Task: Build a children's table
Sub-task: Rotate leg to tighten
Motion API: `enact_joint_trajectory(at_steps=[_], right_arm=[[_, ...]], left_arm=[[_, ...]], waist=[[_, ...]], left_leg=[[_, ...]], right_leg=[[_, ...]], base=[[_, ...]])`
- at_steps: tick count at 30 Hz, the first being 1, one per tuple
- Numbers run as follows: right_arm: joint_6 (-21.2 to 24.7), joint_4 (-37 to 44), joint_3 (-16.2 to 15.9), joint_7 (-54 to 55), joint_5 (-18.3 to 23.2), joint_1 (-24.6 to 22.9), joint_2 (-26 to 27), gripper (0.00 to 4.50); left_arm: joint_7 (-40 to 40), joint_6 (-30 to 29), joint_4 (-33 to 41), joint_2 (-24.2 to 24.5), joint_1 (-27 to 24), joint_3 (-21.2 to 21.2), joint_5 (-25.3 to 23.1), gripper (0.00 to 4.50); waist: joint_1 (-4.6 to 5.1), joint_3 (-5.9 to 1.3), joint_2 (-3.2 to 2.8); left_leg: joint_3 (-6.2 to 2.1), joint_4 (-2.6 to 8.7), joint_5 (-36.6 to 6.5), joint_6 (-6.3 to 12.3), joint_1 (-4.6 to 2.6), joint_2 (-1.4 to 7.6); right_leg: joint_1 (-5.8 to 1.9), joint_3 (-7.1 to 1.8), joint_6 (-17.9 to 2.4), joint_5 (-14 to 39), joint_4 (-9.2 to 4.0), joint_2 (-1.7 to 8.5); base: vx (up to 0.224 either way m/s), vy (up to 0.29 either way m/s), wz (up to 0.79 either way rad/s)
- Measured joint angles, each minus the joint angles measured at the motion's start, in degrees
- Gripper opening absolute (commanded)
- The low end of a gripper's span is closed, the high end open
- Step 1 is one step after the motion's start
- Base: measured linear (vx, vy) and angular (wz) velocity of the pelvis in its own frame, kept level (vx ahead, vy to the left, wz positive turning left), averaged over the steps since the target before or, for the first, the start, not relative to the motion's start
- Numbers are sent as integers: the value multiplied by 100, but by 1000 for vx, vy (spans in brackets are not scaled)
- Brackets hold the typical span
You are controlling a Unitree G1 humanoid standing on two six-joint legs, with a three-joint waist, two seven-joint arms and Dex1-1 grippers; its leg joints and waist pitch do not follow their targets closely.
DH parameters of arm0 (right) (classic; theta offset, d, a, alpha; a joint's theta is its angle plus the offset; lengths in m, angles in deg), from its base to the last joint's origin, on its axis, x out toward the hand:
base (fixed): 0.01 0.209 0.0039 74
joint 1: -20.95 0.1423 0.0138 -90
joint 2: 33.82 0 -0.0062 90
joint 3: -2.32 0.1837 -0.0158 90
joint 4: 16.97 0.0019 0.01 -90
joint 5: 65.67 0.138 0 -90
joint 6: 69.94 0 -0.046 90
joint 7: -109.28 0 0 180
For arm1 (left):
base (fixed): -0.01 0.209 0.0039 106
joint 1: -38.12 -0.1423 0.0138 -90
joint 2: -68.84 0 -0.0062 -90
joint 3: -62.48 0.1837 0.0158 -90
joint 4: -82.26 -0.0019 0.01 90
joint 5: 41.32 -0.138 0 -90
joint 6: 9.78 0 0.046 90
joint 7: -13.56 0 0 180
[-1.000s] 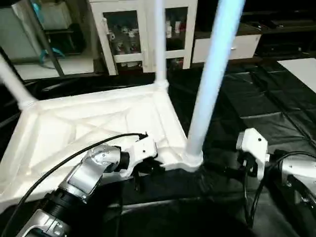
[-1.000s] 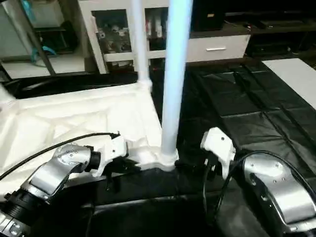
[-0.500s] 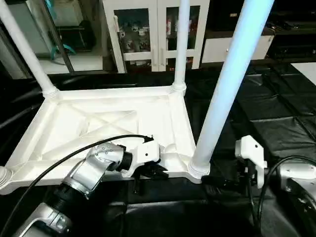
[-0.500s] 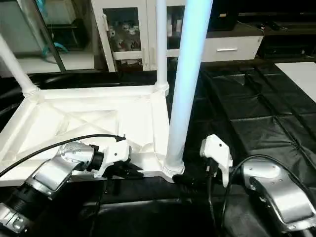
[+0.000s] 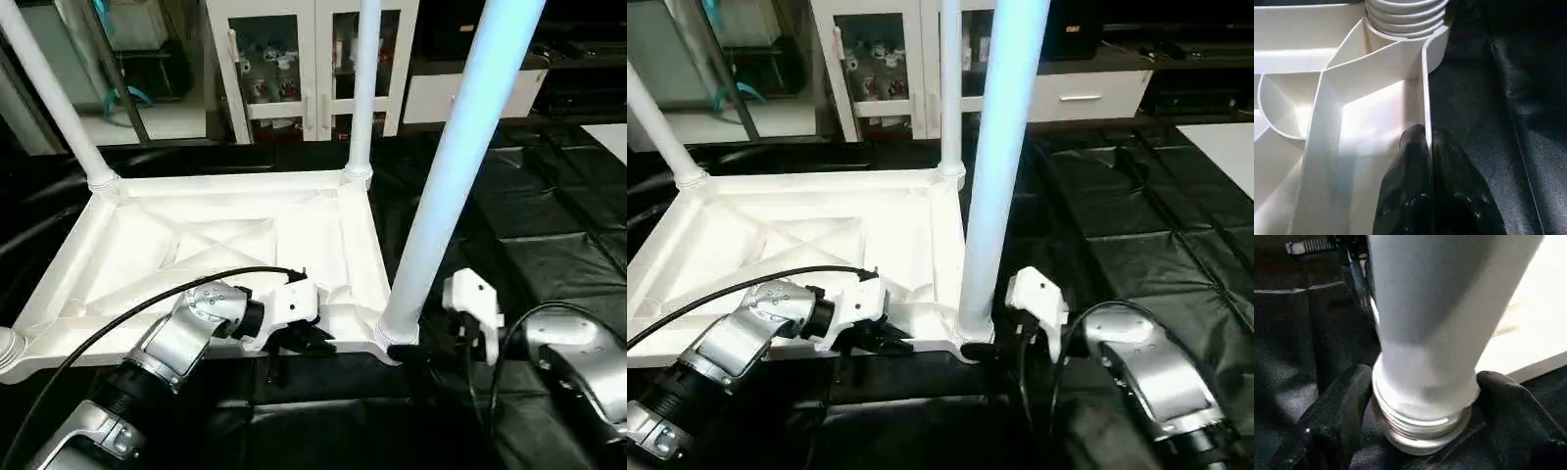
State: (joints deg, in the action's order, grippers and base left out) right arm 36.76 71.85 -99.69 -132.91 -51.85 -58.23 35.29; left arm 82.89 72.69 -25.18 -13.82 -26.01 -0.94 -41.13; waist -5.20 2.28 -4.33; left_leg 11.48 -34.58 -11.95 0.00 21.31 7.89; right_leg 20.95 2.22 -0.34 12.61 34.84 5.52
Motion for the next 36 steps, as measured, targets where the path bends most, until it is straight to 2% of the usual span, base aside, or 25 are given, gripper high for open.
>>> enact_joint_trajectory(at_steps=[3,7,10,18,22,23,25,26,28,32,36], right_arm=[[-73,-64,-55,-52,-2,50,38,334],[-104,-127,-81,-60,3,50,98,290],[-111,-145,-77,-73,2,49,119,278],[-145,-187,-54,-86,10,45,173,274],[-306,-422,39,75,7,53,476,273],[-332,-526,68,259,-4,86,620,273],[-356,-866,169,899,-57,246,1052,272],[-356,-969,236,1176,-69,283,1213,272],[-375,-1223,457,1876,-120,353,1621,272],[-574,-1592,642,2962,-345,506,2175,272],[-779,-2156,813,4311,-659,868,2723,272]], left_arm=[[16,13,-6,6,0,0,0,0],[35,18,-9,21,0,-1,2,0],[39,20,-25,24,1,-2,2,0],[61,0,-24,44,0,-7,14,0],[8,-106,-29,-4,-23,-124,28,0],[-74,-173,-44,-13,-27,-189,22,0],[-409,-322,-176,-117,1,-372,-6,0],[-574,-377,-241,-210,33,-416,-23,0],[-976,-550,-426,-476,167,-503,-135,0],[-1554,-776,-743,-917,356,-671,-217,0],[-2371,-885,-1208,-1478,656,-773,-377,0]], waist=[[-1,-1,-1],[5,-1,-4],[8,-2,-5],[15,-2,-5],[51,2,4],[74,4,6],[209,8,5],[242,9,0],[317,6,-6],[343,-4,-21],[332,-10,-30]], left_leg=[[0,0,0,0,-1,0],[0,0,0,0,-1,0],[0,1,0,0,-2,0],[0,3,0,-1,-3,0],[0,6,0,-1,-5,4],[-1,6,0,-1,-7,5],[0,7,3,-7,-10,6],[-1,7,3,-7,-9,6],[0,8,3,-7,-10,5],[1,11,3,-7,-14,5],[1,13,3,-7,-13,4]], right_leg=[[-1,0,0,0,0,0],[-1,0,0,0,0,0],[0,0,0,0,0,0],[1,0,0,0,0,-1],[5,1,0,0,4,-3],[7,1,-1,-1,8,-3],[16,-1,-2,-2,12,-5],[18,-1,-1,-1,8,-4],[19,-4,-1,-1,6,-4],[16,-4,0,-1,4,-4],[15,-3,1,0,-1,-4]], base=[[0,0,0],[0,0,0],[0,0,0],[0,0,0],[0,0,0],[0,0,0],[0,0,0],[0,0,0],[0,0,0],[0,0,0],[0,0,0]])
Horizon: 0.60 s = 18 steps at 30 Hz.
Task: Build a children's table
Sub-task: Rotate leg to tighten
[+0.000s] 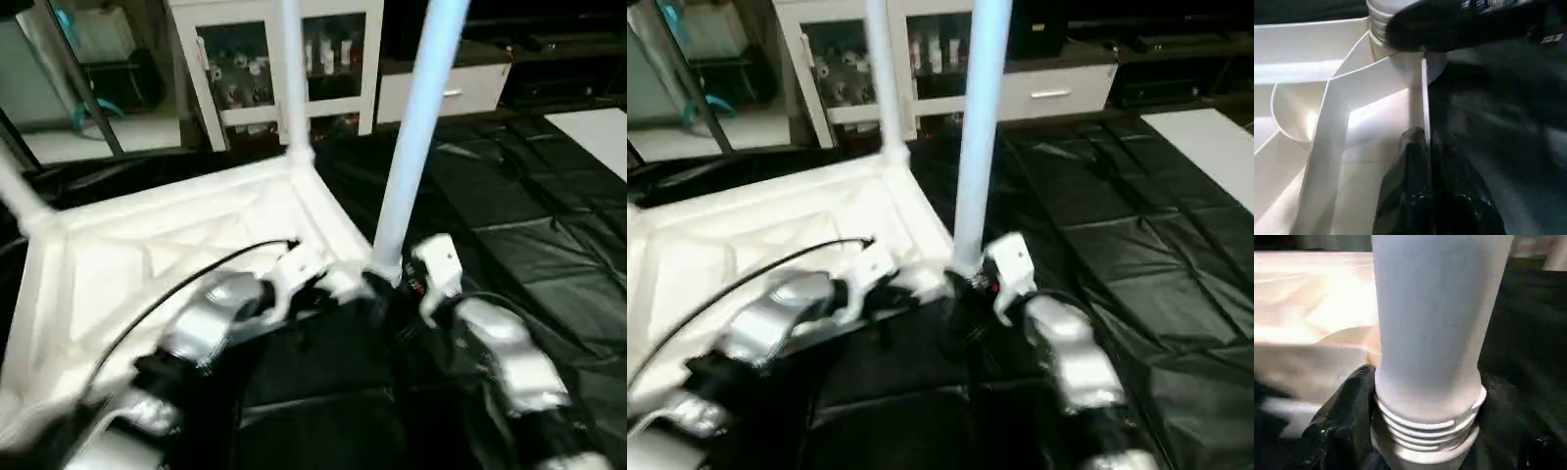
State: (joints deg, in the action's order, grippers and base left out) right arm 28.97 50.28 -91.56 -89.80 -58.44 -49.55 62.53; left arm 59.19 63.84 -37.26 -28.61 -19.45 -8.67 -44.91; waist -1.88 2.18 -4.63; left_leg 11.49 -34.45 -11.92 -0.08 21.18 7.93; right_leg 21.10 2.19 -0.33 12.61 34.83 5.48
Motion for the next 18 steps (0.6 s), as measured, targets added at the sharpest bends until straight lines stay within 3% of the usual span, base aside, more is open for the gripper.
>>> enact_joint_trajectory(at_steps=[4,13,15,18], right_arm=[[-73,-248,103,833,-291,199,311,272],[-231,-176,121,817,-326,104,265,272],[-213,-10,145,686,-255,-2,232,328],[-10,528,180,143,11,-296,-39,348]], left_arm=[[-610,-88,-222,-416,163,2,-193,0],[-566,-83,-95,-431,111,25,-280,0],[-460,-83,21,-385,55,40,-279,0],[-68,-85,452,-143,-154,150,-201,0]], waist=[[-72,-15,-23],[-94,-28,-45],[-100,-35,-55],[-128,-43,-69]], left_leg=[[1,16,0,1,6,-1],[3,32,0,2,20,-2],[3,38,0,2,25,-2],[2,48,-3,12,50,-2]], right_leg=[[-18,4,4,2,-39,0],[-13,8,5,1,-68,0],[-8,10,9,3,-74,0],[13,15,31,16,-78,0]], base=[[0,0,0],[0,0,0],[0,0,0],[0,0,0]])
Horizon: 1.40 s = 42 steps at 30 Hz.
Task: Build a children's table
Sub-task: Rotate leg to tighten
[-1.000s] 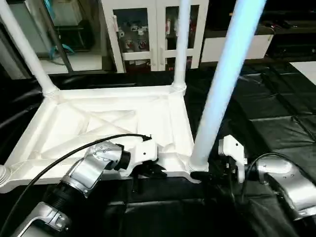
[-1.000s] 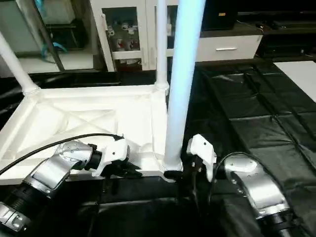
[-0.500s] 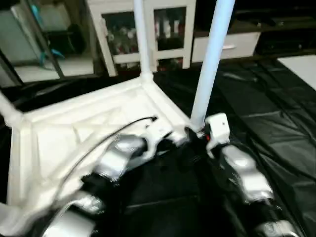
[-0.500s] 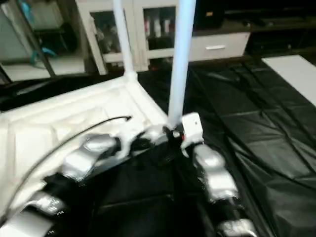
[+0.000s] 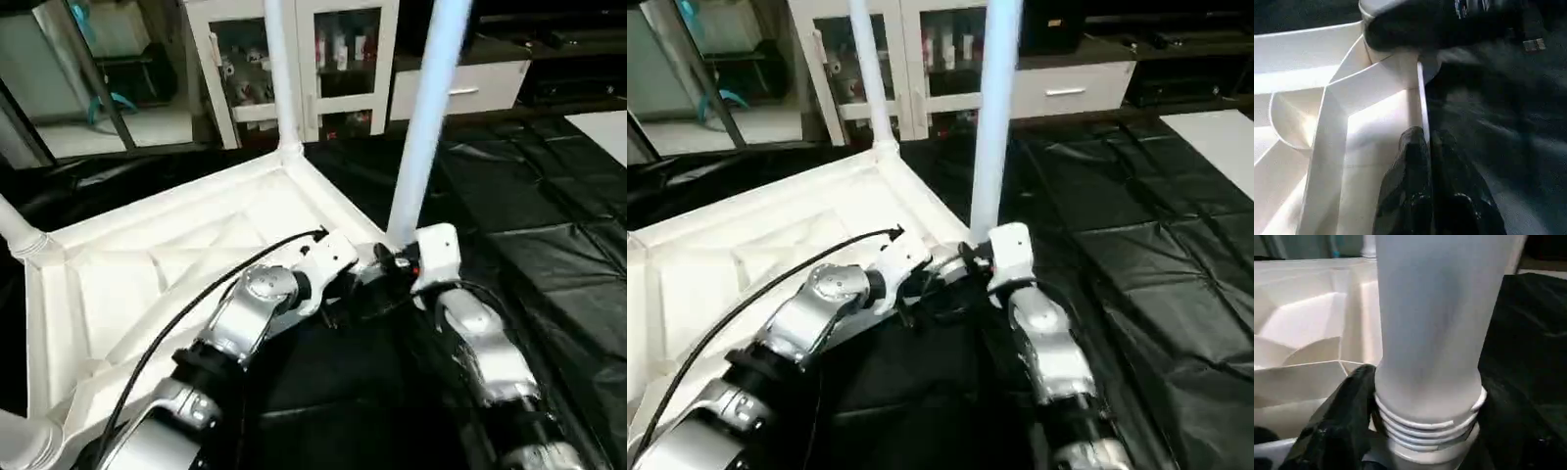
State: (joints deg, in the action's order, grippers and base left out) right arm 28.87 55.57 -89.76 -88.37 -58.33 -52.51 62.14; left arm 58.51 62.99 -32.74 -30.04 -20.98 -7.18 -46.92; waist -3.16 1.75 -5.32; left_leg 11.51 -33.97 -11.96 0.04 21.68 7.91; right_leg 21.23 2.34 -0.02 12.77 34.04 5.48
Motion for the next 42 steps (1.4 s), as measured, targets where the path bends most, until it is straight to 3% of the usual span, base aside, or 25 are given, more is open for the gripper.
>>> enact_joint_trajectory(at_steps=[4,7,9,10,16,29,30,42], right_arm=[[481,682,-77,-1046,452,-184,-644,387],[627,1062,-116,-1680,638,-311,-1039,418],[687,1249,-214,-2100,710,-412,-1311,418],[746,1499,-355,-2632,856,-587,-1745,418],[928,1741,-480,-4014,1129,-751,-2543,418],[927,1662,-751,-4654,1106,-698,-2716,418],[927,1655,-754,-4670,1106,-678,-2712,393],[923,1606,-793,-4782,1101,-585,-2698,312]], left_arm=[[619,-12,514,397,-241,84,206,0],[958,-57,757,594,-359,152,279,0],[1129,-86,913,716,-447,199,344,0],[1336,-101,1140,916,-569,245,427,0],[2001,-254,1560,1380,-819,296,696,0],[2113,-410,1674,1409,-821,377,724,0],[2113,-410,1674,1416,-815,380,726,0],[2230,-431,1660,1476,-795,435,766,0]], waist=[[-60,0,1],[-83,5,22],[-82,11,37],[-102,20,52],[-111,38,124],[-182,32,141],[-183,32,141],[-182,30,137]], left_leg=[[-6,-14,15,35,82,7],[-6,-27,12,39,87,18],[-4,-34,12,38,85,18],[-4,-34,12,37,83,19],[2,-51,-1,6,57,22],[5,-65,15,33,59,24],[5,-69,15,33,59,24],[4,-105,3,10,54,30]], right_leg=[[77,14,31,-10,27,0],[77,20,32,-9,28,-5],[75,17,32,-9,30,-5],[70,17,33,-9,29,-4],[50,1,31,-12,42,-8],[53,0,28,-17,58,-7],[55,-1,28,-17,64,-7],[52,-7,28,-17,99,-7]], base=[[0,0,0],[0,0,0],[0,0,0],[0,0,0],[0,0,0],[0,0,0],[0,0,0],[0,0,0]])
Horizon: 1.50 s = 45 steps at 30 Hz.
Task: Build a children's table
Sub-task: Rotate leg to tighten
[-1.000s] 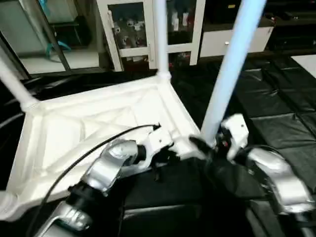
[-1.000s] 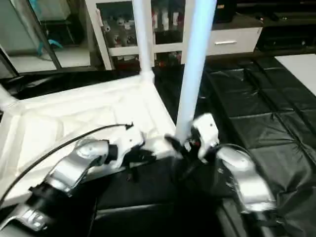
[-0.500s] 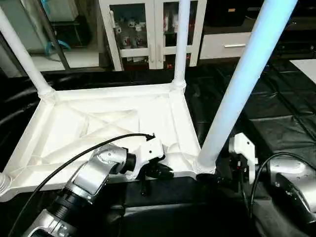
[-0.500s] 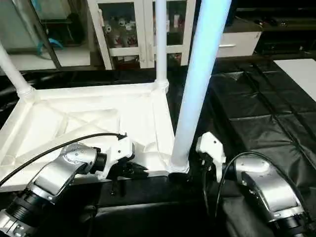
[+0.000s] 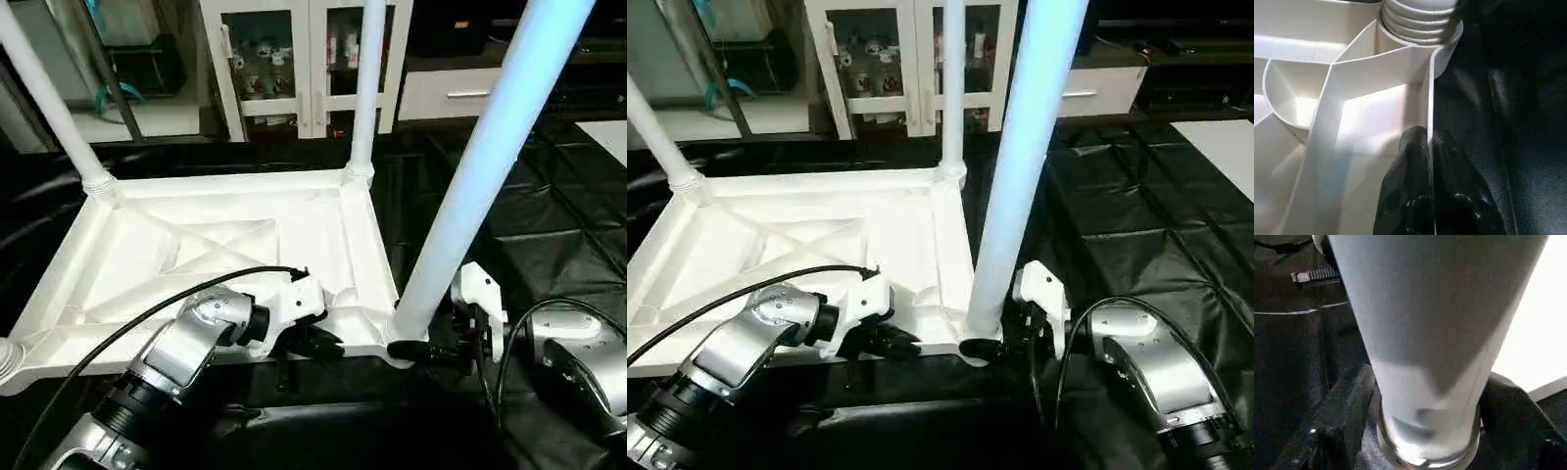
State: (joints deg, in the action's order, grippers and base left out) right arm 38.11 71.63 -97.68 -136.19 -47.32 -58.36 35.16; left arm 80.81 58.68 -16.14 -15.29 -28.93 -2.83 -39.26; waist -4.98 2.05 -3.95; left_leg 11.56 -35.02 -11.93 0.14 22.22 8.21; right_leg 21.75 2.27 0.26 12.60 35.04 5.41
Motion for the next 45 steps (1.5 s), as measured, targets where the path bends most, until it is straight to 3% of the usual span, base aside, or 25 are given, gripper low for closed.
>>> enact_joint_trajectory(at_steps=[4,10,22,25,28,34,40,45], right_arm=[[-87,-62,-3,-65,-8,22,-8,273],[-241,-164,-61,-126,-110,89,-7,252],[-252,-228,-61,-126,-117,103,38,248],[-276,-417,14,60,-124,147,308,248],[-309,-728,124,614,-147,272,711,247],[-317,-1057,415,1796,-279,402,1413,247],[-499,-1677,651,4148,-891,871,2429,245],[-486,-2080,752,5739,-1394,1271,2968,244]], left_arm=[[2,1,4,-1,0,14,2,0],[-17,12,-10,2,0,22,0,0],[-67,-5,-5,2,-24,19,13,0],[-158,-13,-26,-5,-32,-18,33,0],[-414,-51,-192,-110,-15,-178,27,0],[-922,-56,-725,-454,260,-350,-66,0],[-2197,-187,-1716,-1291,904,-530,-311,0],[-3170,-227,-2303,-1862,1274,-586,-461,0]], waist=[[-3,-2,-2],[-1,-7,18],[-1,-11,21],[39,-17,35],[172,-16,43],[280,-16,30],[313,-7,-8],[250,-19,-33]], left_leg=[[0,0,3,5,0,0],[0,-4,13,23,-3,1],[-1,-6,10,17,-16,1],[-1,-6,-1,-2,-25,4],[-2,-6,2,-10,-27,5],[-2,-5,5,-15,-28,4],[-2,-4,10,-24,-23,-1],[-2,0,10,-24,-19,-6]], right_leg=[[0,1,0,0,1,0],[-4,1,0,0,4,0],[-17,1,0,0,4,0],[-19,1,-4,-2,10,-1],[-12,6,-34,-21,15,-1],[-8,4,-42,-36,11,-1],[1,-3,-41,-56,-2,0],[-8,-7,-40,-56,-8,2]], base=[[0,0,0],[0,0,0],[0,0,0],[0,0,0],[0,0,0],[0,0,0],[0,0,0],[0,0,0]])
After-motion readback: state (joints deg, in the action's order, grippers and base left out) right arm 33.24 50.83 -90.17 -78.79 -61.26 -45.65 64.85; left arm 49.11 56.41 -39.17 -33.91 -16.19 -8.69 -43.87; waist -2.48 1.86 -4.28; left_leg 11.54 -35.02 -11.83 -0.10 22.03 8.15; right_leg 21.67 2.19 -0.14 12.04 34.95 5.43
